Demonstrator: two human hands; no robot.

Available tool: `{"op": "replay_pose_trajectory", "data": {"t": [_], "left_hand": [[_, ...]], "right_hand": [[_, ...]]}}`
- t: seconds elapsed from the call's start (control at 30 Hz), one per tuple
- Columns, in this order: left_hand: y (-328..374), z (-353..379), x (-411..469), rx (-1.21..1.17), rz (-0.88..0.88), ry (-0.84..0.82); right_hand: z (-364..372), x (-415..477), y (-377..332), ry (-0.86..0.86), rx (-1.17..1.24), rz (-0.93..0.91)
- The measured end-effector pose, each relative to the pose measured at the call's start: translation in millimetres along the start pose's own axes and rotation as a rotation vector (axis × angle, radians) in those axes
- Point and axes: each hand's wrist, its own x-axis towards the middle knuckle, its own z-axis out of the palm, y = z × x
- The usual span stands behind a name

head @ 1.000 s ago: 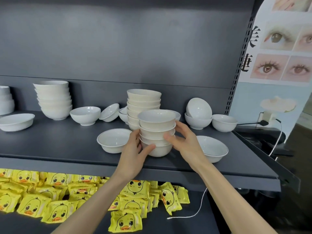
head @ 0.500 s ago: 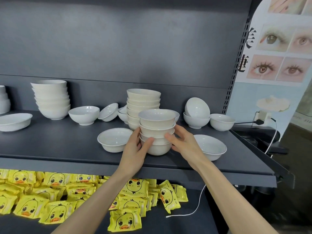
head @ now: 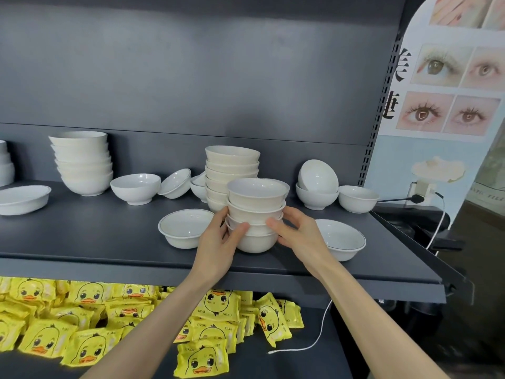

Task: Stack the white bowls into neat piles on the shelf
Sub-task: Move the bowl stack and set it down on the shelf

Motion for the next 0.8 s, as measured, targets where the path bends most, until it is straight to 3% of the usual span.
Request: {"op": "replay_pose_trajectory", "data": {"t": [0.57, 0.8], "left_hand": [[2.0, -2.8, -2.3, 0.037, -0.014, -0.084], [6.4, -2.2, -3.0, 0.006, -0.010, -0.032]], "right_hand": [[-1.5, -0.4, -1.8, -0.074, 0.012, 0.087], [-3.5, 3.0, 0.0, -0.050, 0.018, 0.051]]}}
